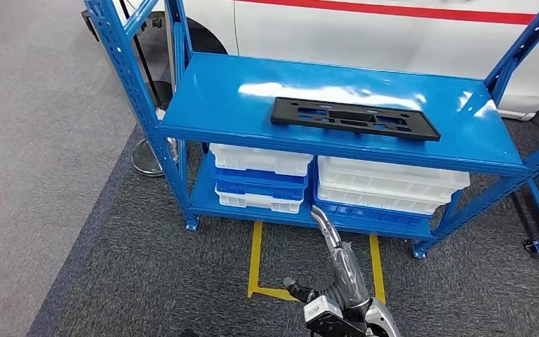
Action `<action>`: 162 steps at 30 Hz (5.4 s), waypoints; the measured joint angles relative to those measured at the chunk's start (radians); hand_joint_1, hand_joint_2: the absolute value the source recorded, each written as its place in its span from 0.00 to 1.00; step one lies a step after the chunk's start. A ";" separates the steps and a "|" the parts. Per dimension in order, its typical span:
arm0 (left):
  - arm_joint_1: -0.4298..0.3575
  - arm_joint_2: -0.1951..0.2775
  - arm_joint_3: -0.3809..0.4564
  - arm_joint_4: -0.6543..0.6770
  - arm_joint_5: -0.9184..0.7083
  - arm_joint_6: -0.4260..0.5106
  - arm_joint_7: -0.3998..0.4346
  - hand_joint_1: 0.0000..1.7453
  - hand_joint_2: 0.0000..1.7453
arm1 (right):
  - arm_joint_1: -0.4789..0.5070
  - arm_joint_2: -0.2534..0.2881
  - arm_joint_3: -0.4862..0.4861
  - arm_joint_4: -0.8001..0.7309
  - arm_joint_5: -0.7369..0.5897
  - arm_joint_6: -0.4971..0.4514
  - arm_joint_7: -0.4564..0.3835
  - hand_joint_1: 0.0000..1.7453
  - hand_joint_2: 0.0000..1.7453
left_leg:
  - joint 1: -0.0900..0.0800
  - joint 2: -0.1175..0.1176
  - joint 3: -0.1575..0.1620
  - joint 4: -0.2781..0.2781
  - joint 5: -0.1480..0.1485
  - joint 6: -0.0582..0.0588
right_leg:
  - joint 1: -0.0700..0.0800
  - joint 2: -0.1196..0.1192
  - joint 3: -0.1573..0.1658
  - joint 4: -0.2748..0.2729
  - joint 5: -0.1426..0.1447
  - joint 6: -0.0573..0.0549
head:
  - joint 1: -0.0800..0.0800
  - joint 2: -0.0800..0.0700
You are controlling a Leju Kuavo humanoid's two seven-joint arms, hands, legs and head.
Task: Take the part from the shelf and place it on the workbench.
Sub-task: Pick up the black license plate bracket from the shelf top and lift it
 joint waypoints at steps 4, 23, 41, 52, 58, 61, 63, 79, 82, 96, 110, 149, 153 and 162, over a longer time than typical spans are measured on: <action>0.002 0.000 0.000 0.000 0.001 -0.001 0.000 0.00 0.00 | 0.018 0.000 -0.008 0.000 -0.004 -0.002 -0.004 0.00 1.00 | -0.012 -0.001 0.001 0.000 -0.001 0.005 | 0.006 0.000 -0.033 0.068 0.008 -0.010 | 0.000 0.000; 0.007 0.002 -0.001 0.004 0.008 0.038 0.011 0.00 0.00 | 0.084 0.034 -0.076 -0.037 -0.047 -0.008 -0.029 0.00 0.00 | 0.004 0.000 0.002 0.022 -0.012 -0.047 | 0.010 -0.004 0.085 -0.167 0.093 -0.036 | -0.005 0.000; 0.010 0.000 -0.006 0.004 -0.004 0.048 0.021 0.00 0.00 | 0.109 0.041 -0.116 -0.058 -0.093 0.005 -0.031 0.00 0.00 | -0.007 0.000 0.008 -0.003 -0.001 0.002 | 0.015 -0.006 0.082 -0.158 0.094 -0.032 | -0.004 0.000; 0.011 -0.002 -0.007 0.004 -0.004 0.052 0.026 0.00 0.00 | 0.126 0.049 -0.129 -0.070 -0.098 0.006 -0.032 0.00 0.00 | -0.004 0.005 -0.060 0.156 -0.078 -0.043 | 0.012 0.014 0.093 -0.188 0.104 -0.054 | -0.006 0.000; 0.012 -0.002 -0.007 0.004 -0.005 0.047 0.033 0.00 0.00 | 0.130 0.050 -0.134 -0.070 -0.094 0.008 -0.032 0.00 0.00 | -0.002 -0.032 0.013 0.001 -0.012 -0.028 | 0.013 0.056 0.078 -0.171 0.102 -0.027 | -0.005 0.000; 0.011 -0.002 -0.007 0.004 -0.005 0.043 0.033 0.00 0.00 | 0.131 0.050 -0.137 -0.072 -0.094 0.008 -0.032 0.00 0.00 | 0.002 -0.012 0.018 -0.013 -0.002 -0.007 | 0.011 0.038 0.056 -0.125 0.070 -0.014 | -0.004 0.000; 0.011 -0.002 -0.008 0.004 -0.005 0.041 0.034 0.00 0.00 | 0.131 0.050 -0.140 -0.072 -0.092 0.006 -0.033 0.00 0.00 | 0.002 0.000 0.018 -0.016 -0.001 0.000 | 0.010 0.016 0.002 -0.010 0.007 -0.007 | -0.003 0.000; 0.012 -0.002 -0.008 0.004 -0.010 0.041 0.035 0.00 0.00 | 0.151 0.076 -0.169 -0.121 -0.071 -0.051 -0.073 0.00 0.00 | -0.002 0.014 -0.074 0.202 -0.127 -0.049 | 0.013 0.000 0.088 -0.187 0.106 -0.059 | -0.005 0.000; 0.013 -0.002 -0.008 0.004 -0.009 0.041 0.035 0.00 0.00 | 0.154 0.078 -0.170 -0.122 -0.068 -0.052 -0.073 0.00 0.00 | -0.002 0.014 -0.095 0.244 -0.114 -0.051 | 0.014 0.001 0.089 -0.184 0.104 -0.060 | -0.005 0.000; 0.011 -0.002 -0.008 0.004 -0.002 0.039 0.034 0.00 0.00 | 0.167 0.080 -0.175 -0.124 -0.054 -0.052 -0.078 0.00 0.00 | -0.004 0.011 0.019 -0.020 0.001 0.004 | 0.011 -0.001 -0.036 0.089 -0.030 -0.005 | -0.003 0.000; 0.011 -0.002 -0.008 0.005 -0.001 0.039 0.034 0.00 0.00 | 0.169 0.081 -0.177 -0.121 -0.058 -0.028 -0.050 0.00 0.00 | -0.005 0.004 -0.081 0.215 -0.131 -0.046 | 0.015 -0.004 0.084 -0.184 0.105 -0.062 | -0.005 0.000; 0.014 0.005 -0.008 0.005 0.015 0.021 0.030 0.00 0.00 | 0.177 0.080 -0.218 -0.104 -0.062 -0.054 0.005 0.00 1.00 | -0.011 0.001 0.010 -0.001 -0.007 -0.029 | 0.020 0.002 0.091 -0.173 0.089 -0.041 | -0.004 0.000; 0.015 0.005 -0.008 0.005 0.017 0.021 0.031 0.00 0.00 | 0.178 0.077 -0.223 -0.112 -0.050 -0.056 0.005 0.00 1.00 | -0.005 0.002 0.017 -0.018 0.000 -0.005 | 0.017 0.001 0.077 -0.136 0.059 -0.020 | -0.004 0.000; 0.014 0.004 -0.008 0.005 0.018 0.020 0.031 0.00 0.00 | 0.182 0.056 -0.233 -0.116 -0.001 -0.069 0.016 0.00 1.00 | -0.008 0.000 0.029 -0.012 -0.015 -0.005 | 0.008 0.001 0.056 -0.120 0.094 -0.014 | -0.004 0.000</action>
